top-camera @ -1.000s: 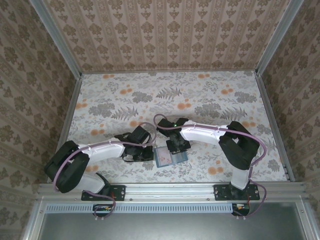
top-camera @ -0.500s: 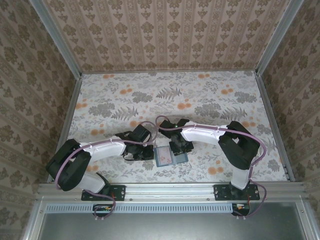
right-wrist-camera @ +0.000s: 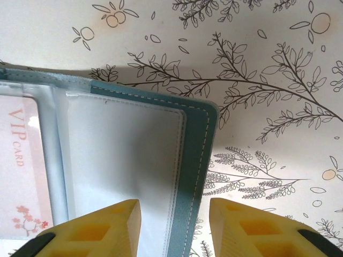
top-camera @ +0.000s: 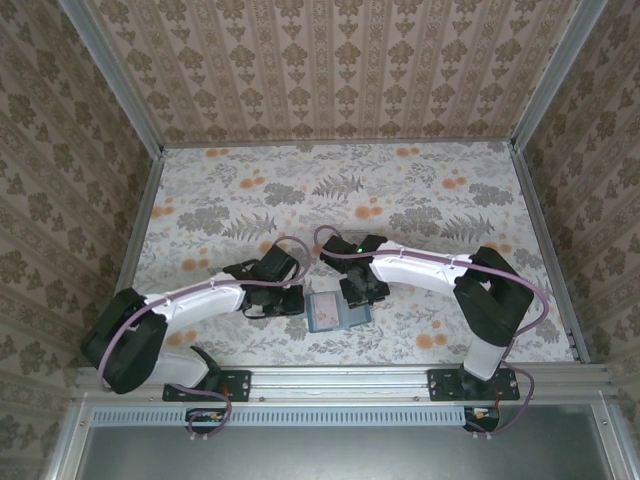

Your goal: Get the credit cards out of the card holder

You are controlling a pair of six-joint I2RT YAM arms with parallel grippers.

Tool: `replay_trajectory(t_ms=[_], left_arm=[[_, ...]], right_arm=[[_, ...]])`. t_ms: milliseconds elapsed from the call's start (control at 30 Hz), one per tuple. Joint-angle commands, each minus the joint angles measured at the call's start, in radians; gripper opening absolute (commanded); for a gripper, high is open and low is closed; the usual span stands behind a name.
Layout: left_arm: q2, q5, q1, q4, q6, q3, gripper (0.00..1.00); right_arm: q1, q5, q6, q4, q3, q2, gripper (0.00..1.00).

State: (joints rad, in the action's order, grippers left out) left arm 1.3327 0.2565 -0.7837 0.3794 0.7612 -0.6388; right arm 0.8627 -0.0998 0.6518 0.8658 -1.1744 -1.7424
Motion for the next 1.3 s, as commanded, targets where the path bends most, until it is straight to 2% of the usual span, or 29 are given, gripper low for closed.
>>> replay_trajectory(t_ms=[0, 300, 967, 1267], left_arm=[[-0.041, -0.02, 0.007, 0.032, 0.018, -0.028, 0.1], [-0.049, -0.02, 0.004, 0.01, 0.035, -0.048, 0.11], [0.104, -0.007, -0.003, -0.105, 0.032, 0.009, 0.11], [0.136, -0.002, -0.002, -0.134, 0.03, 0.046, 0.11]], right_arm=[[-0.004, 0.012, -0.017, 0.041, -0.023, 0.035, 0.4], [-0.004, 0.057, -0.024, 0.026, -0.045, 0.063, 0.4], [-0.004, 0.245, 0.03, -0.12, -0.003, 0.067, 0.39], [-0.005, 0.281, 0.039, -0.15, 0.004, 0.043, 0.38]])
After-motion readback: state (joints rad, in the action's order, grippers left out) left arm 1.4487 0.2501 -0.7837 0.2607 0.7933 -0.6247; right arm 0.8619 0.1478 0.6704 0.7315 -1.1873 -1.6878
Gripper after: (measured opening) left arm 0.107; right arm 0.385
